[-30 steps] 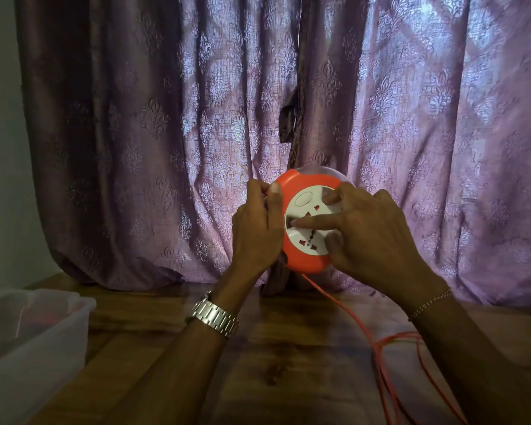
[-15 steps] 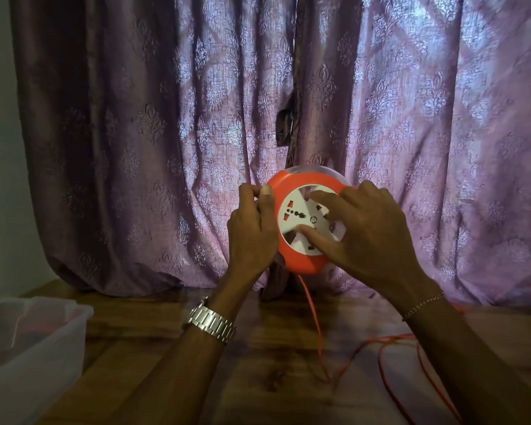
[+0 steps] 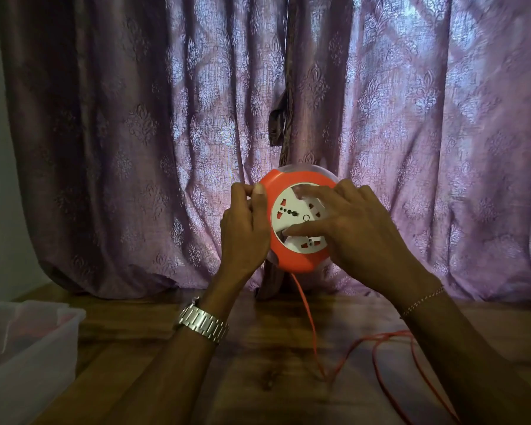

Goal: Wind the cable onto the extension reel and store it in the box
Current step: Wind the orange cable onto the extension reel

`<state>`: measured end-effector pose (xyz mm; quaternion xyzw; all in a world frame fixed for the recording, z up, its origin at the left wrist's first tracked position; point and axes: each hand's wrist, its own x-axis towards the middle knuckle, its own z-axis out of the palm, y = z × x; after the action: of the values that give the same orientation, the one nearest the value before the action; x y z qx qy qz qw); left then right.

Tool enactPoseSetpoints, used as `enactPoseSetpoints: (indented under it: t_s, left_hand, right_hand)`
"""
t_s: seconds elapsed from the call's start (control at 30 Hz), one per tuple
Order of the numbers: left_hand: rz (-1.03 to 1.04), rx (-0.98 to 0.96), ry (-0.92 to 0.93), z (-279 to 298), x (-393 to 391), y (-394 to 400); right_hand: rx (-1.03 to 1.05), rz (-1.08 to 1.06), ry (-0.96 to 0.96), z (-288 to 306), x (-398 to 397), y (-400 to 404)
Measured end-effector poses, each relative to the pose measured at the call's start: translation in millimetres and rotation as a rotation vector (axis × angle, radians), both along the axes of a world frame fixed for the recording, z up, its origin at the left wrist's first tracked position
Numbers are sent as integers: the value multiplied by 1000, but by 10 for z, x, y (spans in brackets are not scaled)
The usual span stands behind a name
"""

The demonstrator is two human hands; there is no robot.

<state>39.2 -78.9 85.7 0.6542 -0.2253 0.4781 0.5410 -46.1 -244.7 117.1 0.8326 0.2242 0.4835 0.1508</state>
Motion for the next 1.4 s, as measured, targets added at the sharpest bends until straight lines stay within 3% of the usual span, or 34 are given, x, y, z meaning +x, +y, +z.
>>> enactPoseSetpoints:
  t_s: [0.13, 0.4, 0.53, 0.67, 0.73, 0.83, 1.0, 1.17, 1.4]
  left_hand:
    - [0, 10, 10, -7, -8, -3]
    - [12, 17, 5, -6, -22, -39]
    - [28, 24, 12, -15, -9, -30]
    - [27, 23, 12, -17, 11, -15]
    - [32, 16, 10, -16, 17, -11]
    - [37, 9, 15, -21, 24, -11]
    - [28, 29, 28, -36, 21, -24]
    - [26, 32, 15, -51, 24, -36]
    - [43, 15, 10, -67, 68, -45]
  right_hand:
    - [17, -65, -21, -5, -13, 16]
    - [310, -71, -73, -69, 61, 55]
    - [274, -74, -129, -61, 62, 64]
    - [167, 169, -124, -1, 31, 29]
    - [79, 212, -29, 16, 37, -13]
    - [29, 133, 123, 4, 28, -9]
    - [31, -3, 194, 8, -14, 51]
    - [39, -103, 156, -14, -6, 59]
    - [251, -105, 6, -102, 74, 21]
